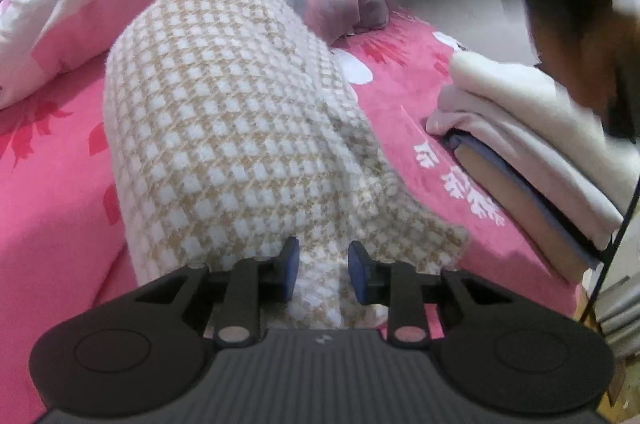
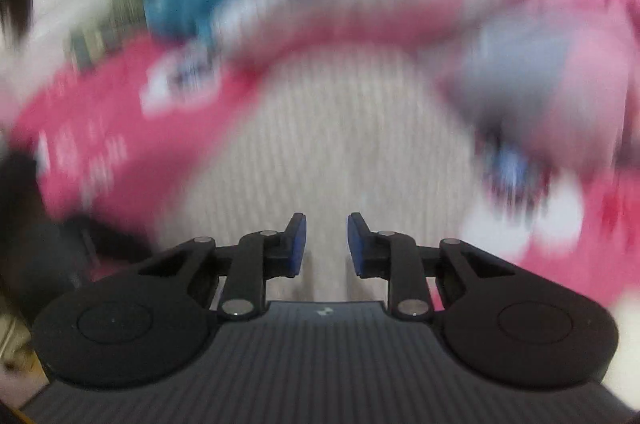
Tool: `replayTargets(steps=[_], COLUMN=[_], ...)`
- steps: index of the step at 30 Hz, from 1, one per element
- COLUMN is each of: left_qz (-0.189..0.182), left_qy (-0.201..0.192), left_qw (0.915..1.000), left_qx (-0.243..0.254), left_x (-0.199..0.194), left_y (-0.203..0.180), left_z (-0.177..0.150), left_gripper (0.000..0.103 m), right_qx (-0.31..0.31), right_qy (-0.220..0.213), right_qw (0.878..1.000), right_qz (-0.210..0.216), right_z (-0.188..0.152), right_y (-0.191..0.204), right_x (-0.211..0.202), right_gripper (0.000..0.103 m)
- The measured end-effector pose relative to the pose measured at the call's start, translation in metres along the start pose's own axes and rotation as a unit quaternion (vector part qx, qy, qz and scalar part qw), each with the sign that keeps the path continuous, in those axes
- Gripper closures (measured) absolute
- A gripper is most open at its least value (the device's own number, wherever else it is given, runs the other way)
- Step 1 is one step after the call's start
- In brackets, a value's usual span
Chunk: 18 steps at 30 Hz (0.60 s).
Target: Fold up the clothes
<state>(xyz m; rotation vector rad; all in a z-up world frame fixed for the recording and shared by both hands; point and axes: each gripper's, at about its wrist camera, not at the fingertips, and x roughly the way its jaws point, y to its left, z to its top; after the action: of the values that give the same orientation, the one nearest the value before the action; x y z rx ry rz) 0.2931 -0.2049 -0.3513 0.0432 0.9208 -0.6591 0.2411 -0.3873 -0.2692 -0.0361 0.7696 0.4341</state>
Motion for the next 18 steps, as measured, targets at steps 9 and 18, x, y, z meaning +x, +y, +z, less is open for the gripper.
replayTargets(steps=[9, 18], left_qz=[0.004, -0.044], left_qy=[-0.034, -0.034], left_qw=[0.9991, 0.9984], left_qx=[0.027, -0.007], left_x=[0.001, -0.008], left_y=[0.005, 0.030], left_z=[-0.017, -0.026], left_gripper=[0.075, 0.076], right_qx=[0.066, 0.027], right_qy=[0.043, 0.008], right_qw=[0.997, 0.999], right_qz=[-0.024, 0.019], right_z=[-0.016, 0.063], right_y=[-0.019, 0.018], right_x=[0.155, 0.093], right_gripper=[0.085, 0.085])
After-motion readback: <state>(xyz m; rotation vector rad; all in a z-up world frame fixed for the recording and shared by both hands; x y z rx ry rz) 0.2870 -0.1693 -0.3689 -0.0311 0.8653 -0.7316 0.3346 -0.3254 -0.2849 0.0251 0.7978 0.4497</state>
